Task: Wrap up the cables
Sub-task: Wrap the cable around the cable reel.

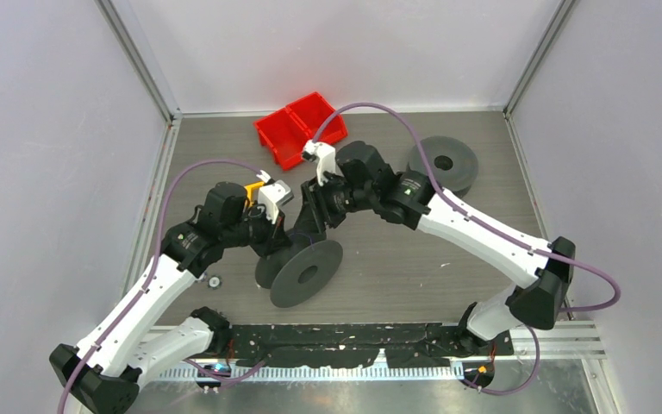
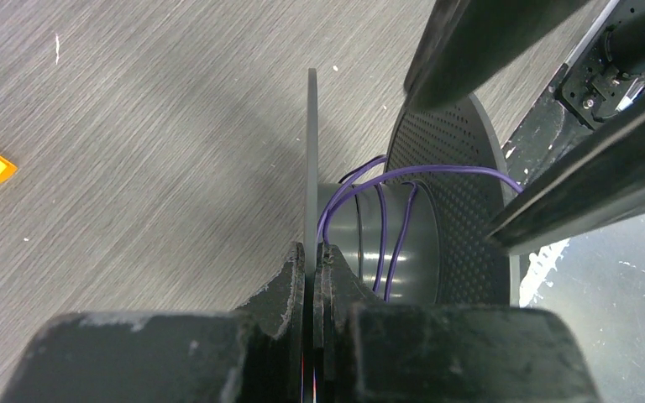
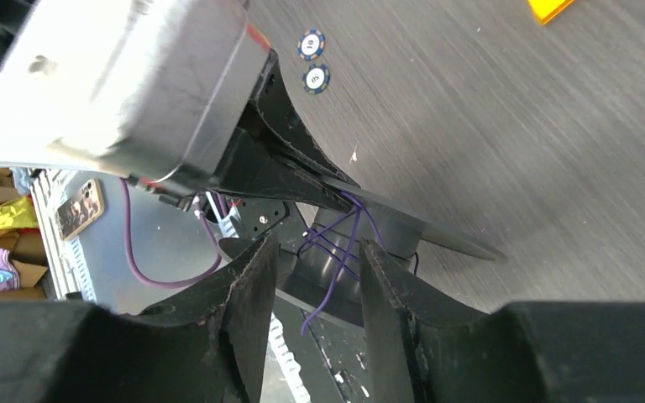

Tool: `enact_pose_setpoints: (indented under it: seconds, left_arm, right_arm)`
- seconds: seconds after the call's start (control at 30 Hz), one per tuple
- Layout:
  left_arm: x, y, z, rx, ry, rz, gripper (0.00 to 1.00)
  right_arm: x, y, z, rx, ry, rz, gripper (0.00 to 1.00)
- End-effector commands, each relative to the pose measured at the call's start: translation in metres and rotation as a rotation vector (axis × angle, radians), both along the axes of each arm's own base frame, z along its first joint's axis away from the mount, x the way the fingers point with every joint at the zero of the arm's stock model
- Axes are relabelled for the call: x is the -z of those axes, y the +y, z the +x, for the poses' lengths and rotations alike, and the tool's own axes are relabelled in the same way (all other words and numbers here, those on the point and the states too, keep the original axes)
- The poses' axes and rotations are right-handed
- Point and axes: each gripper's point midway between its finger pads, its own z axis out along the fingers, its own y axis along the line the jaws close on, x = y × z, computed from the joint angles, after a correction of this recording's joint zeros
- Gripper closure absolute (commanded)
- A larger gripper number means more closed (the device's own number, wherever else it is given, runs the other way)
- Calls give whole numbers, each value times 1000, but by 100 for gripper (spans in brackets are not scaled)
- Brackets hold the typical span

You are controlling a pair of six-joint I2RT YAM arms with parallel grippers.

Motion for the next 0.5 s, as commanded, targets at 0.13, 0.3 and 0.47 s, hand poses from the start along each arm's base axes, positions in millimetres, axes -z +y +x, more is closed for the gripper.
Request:
enact_pose_setpoints:
  seconds: [0.13,0.3,0.47]
  left_arm:
    - [-29,-5,5,10,-87,-64,100]
    - [-29,-7,4,20,-84,-73,100]
    - [-29,-7,3,26,-88,-76,100]
  right_arm:
    - [2,7,-3,-31,-16,-58,55]
    - [11,10,-3,-44,-4,-73,58]
    - [21,11,-3,-56,10,-96,61]
